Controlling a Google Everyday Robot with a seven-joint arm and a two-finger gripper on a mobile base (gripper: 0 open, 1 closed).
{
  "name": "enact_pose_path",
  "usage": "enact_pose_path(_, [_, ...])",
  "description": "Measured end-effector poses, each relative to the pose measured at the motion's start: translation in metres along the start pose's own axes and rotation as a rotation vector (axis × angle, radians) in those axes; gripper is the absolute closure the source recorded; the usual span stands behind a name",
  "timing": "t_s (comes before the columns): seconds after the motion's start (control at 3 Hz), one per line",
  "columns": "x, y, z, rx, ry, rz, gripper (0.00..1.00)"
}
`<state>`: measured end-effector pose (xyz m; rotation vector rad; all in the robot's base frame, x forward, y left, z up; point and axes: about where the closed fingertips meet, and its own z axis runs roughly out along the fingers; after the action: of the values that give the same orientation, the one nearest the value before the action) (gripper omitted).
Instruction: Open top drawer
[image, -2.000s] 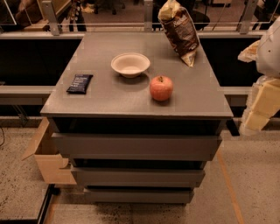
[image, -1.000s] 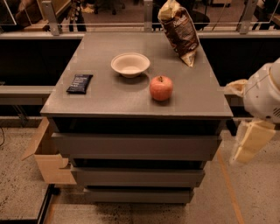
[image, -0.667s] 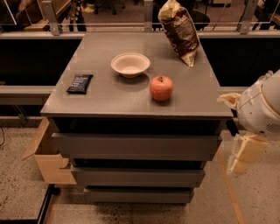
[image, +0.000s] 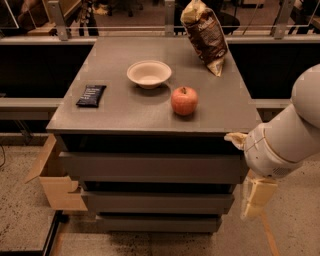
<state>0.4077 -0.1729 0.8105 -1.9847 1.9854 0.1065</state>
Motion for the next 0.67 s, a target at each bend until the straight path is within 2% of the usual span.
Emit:
enact_pose_path(0.33, [0.000,0.000,0.000,0.000,0.000,0.000,0.00])
enact_pose_path(0.67, [0.004,-0.003,0.013,-0.006,0.013,-0.026,0.00])
